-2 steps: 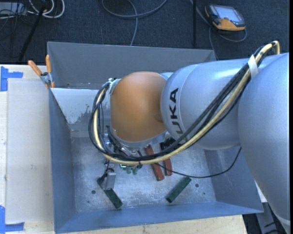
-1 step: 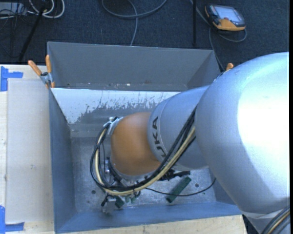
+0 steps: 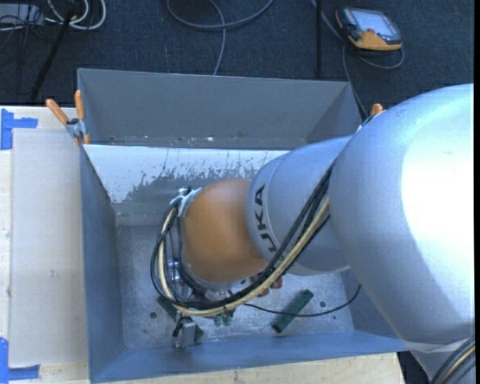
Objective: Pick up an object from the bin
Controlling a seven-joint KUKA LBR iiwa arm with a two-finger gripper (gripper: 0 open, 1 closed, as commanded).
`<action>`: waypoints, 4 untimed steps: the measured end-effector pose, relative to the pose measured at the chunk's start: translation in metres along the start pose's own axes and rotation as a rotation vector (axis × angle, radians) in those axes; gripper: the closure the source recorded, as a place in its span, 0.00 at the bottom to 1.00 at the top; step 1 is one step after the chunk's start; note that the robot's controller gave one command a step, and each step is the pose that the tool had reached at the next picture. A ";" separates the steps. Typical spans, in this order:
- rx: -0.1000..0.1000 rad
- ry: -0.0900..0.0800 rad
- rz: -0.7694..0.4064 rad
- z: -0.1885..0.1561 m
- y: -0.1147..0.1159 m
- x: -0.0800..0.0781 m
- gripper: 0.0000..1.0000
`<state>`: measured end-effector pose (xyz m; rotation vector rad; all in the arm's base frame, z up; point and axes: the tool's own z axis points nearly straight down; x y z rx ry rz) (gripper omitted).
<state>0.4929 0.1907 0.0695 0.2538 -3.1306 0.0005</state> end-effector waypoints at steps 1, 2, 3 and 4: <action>-0.001 0.000 0.004 0.000 0.000 0.000 1.00; -0.002 -0.009 0.060 -0.129 -0.017 -0.030 1.00; 0.000 -0.008 -0.130 -0.236 -0.036 -0.025 1.00; 0.000 0.010 -0.101 -0.159 -0.003 0.018 1.00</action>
Offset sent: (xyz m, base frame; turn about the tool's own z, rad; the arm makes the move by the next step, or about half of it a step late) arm 0.0000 0.0000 0.0000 0.0000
